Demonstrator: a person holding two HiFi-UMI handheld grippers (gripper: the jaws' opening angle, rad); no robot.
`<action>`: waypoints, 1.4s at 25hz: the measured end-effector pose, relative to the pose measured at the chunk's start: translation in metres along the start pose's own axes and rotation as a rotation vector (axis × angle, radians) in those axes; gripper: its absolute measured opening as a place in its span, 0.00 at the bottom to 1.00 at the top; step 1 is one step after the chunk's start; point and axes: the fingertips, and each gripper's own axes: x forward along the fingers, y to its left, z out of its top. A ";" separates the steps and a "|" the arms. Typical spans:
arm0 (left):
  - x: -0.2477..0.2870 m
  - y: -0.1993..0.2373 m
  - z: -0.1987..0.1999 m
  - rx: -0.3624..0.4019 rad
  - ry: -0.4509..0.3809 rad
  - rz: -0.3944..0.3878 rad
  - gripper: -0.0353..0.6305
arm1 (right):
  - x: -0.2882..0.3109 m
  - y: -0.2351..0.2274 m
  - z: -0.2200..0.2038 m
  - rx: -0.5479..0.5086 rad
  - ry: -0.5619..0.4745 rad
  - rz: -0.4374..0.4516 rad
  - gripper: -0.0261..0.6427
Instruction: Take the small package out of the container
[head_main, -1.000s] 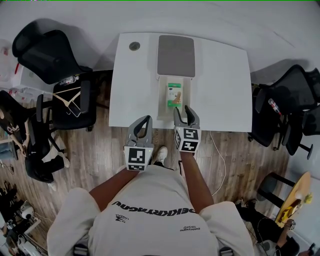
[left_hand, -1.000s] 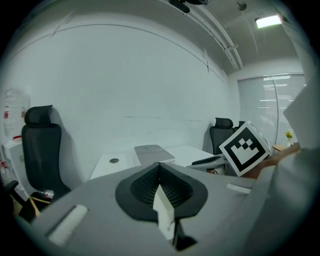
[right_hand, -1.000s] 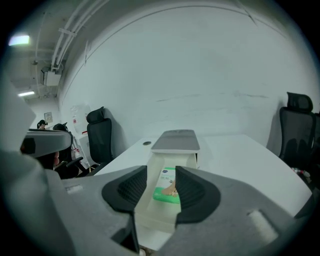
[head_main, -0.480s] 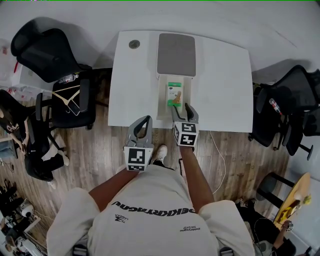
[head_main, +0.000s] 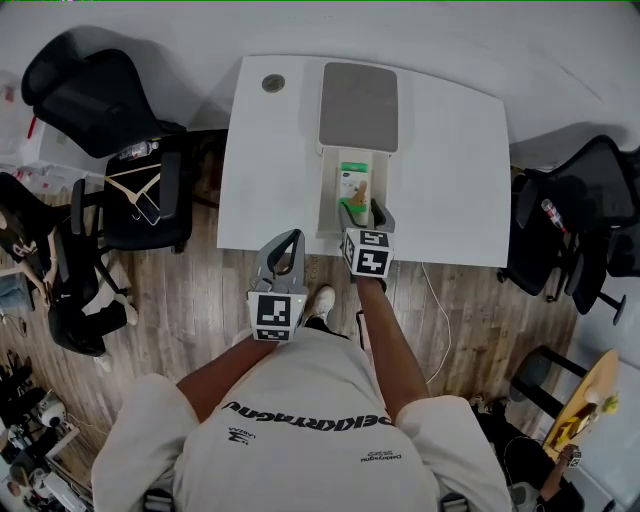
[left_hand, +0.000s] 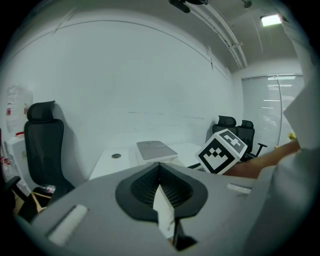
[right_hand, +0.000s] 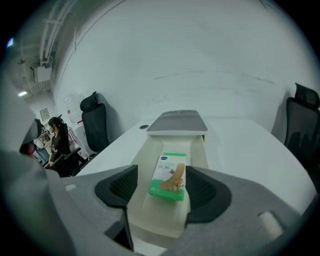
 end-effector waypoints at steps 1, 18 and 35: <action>0.000 0.001 0.000 -0.001 0.001 0.000 0.05 | 0.002 0.001 0.000 0.009 0.007 0.001 0.47; 0.002 0.016 -0.009 -0.029 0.016 0.012 0.05 | 0.033 -0.006 -0.007 0.076 0.103 -0.052 0.55; 0.003 0.024 -0.015 -0.041 0.029 0.010 0.05 | 0.054 -0.012 -0.012 0.080 0.177 -0.107 0.56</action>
